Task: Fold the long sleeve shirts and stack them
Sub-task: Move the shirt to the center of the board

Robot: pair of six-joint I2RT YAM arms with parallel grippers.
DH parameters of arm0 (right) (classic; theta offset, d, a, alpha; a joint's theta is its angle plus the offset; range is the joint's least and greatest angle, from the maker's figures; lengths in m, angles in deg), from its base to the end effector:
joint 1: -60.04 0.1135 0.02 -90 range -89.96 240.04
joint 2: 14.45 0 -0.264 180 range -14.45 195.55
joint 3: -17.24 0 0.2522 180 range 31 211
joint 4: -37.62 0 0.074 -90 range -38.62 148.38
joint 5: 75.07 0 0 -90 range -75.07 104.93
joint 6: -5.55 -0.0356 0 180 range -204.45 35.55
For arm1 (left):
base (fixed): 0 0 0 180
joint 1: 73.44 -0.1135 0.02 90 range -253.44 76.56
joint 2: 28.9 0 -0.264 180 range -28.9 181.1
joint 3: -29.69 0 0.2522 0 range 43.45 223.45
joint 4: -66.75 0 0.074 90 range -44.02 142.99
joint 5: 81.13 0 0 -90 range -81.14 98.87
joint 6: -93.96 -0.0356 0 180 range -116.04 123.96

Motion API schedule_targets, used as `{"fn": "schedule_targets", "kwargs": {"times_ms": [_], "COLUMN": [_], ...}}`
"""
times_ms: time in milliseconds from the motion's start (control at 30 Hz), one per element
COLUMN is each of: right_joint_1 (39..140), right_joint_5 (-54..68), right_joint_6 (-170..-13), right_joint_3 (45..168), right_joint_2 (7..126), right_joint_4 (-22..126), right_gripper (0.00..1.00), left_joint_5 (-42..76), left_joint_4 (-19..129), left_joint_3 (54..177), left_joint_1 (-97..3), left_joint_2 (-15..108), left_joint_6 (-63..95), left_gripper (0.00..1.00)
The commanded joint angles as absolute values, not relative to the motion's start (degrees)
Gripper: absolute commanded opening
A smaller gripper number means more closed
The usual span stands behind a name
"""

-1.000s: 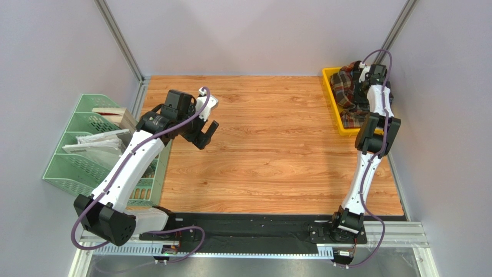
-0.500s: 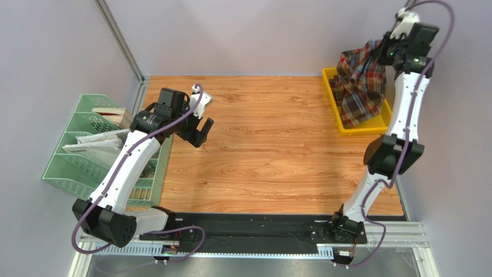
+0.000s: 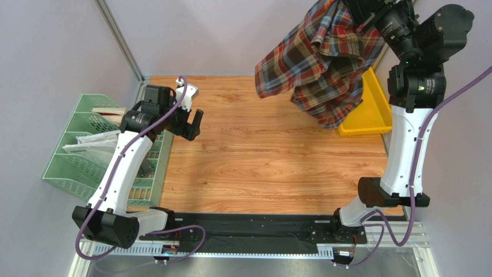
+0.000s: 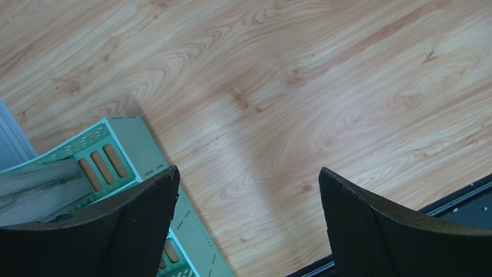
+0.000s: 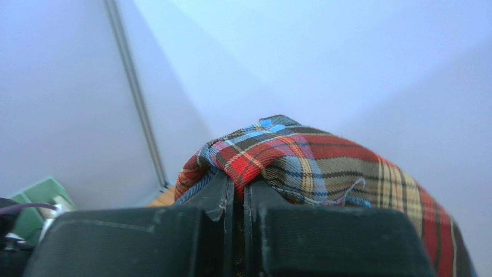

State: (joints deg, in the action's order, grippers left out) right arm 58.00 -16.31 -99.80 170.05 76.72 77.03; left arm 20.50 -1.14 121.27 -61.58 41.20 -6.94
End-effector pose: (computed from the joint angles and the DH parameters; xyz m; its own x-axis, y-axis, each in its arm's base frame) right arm 0.2424 0.0098 0.6389 0.2457 0.2177 -0.9446 -0.5334 0.8440 0.0558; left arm 0.2333 -0.0563 0.3752 -0.6323 0.3220 -0.7047 0.4653 0.8851 -0.0130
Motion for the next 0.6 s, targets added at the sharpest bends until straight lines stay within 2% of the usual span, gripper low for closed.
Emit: {"fn": "schedule_targets", "kwargs": {"times_ms": [0,133,233,300,367,400,433,467,500,567], "right_joint_1": [64.6,71.89,72.87,72.79,72.35,72.0,70.43,69.46,68.66,66.99], "right_joint_5": [-9.42,-4.42,-2.31,-0.37,2.97,4.2,6.99,6.85,7.19,12.2], "right_joint_6": [-102.99,-100.19,-100.61,-99.57,-95.99,-95.0,-94.12,-90.89,-87.99,-84.63], "right_joint_3": [176.19,177.34,173.58,163.35,152.61,147.08,133.88,128.79,123.08,111.2], "right_joint_2": [76.77,78.01,77.22,73.8,67.42,64.76,62.56,60.89,58.08,56.4], "right_joint_4": [66.24,64.3,64.74,65.7,67.72,68.08,67.56,67.81,68.6,71.76], "right_gripper": [0.0,0.0,0.0,0.0,0.06,0.13,0.29,0.59,0.73,0.81], "left_joint_5": [21.96,23.98,26.61,28.72,30.39,31.18,31.97,32.5,33.2,36.01], "left_joint_4": [0.08,-1.24,-2.03,-2.65,-2.65,-2.48,-2.04,-1.34,0.15,2.26], "left_joint_3": [122.64,123.26,123.26,122.91,122.12,121.68,121.06,119.67,118.78,115.98], "left_joint_1": [-62.01,-62.62,-63.06,-63.15,-63.24,-63.42,-63.5,-63.5,-63.5,-63.5], "left_joint_2": [39.3,39.92,39.92,39.65,38.95,38.78,38.34,37.73,37.54,37.46], "left_joint_6": [-4.74,-4.3,-4.48,-5.27,-5.97,-6.32,-6.32,-6.15,-5.8,-5.27], "left_gripper": [0.95,0.95,0.96,0.99,0.99,0.99,0.99,0.99,0.99,0.99]}}
